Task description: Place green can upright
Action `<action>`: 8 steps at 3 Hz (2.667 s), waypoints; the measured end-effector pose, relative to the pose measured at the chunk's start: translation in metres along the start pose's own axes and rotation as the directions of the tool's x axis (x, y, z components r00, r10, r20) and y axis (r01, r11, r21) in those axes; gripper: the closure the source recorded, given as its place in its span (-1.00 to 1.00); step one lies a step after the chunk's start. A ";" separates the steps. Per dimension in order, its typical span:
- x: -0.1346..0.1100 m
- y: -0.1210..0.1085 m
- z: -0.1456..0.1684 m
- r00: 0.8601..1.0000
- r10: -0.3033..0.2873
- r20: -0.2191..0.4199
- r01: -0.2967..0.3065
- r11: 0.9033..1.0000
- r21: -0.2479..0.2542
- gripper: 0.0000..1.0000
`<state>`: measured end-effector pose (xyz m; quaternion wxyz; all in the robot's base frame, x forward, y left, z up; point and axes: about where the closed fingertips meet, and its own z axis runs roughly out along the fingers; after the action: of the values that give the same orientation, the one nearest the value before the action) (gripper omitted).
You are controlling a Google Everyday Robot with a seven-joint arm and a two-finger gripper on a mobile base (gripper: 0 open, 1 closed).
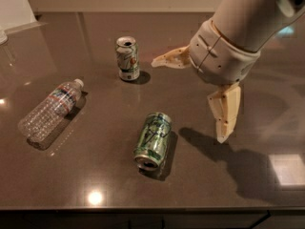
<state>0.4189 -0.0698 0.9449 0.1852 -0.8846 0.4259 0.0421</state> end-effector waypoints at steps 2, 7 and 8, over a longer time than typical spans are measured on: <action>-0.035 0.018 0.041 0.911 -0.411 0.043 0.413 0.905 -0.100 -1.00; -0.059 0.023 0.124 0.788 -0.600 -0.137 0.539 0.780 -0.317 -1.00; -0.052 0.013 0.125 0.794 -0.581 -0.179 0.512 0.798 -0.318 -0.66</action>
Offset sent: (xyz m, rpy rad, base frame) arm -0.0507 0.0430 -0.0635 -0.1564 -0.0855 0.7097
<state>0.3863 0.0071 0.8375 0.0159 -0.9835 0.1618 -0.0793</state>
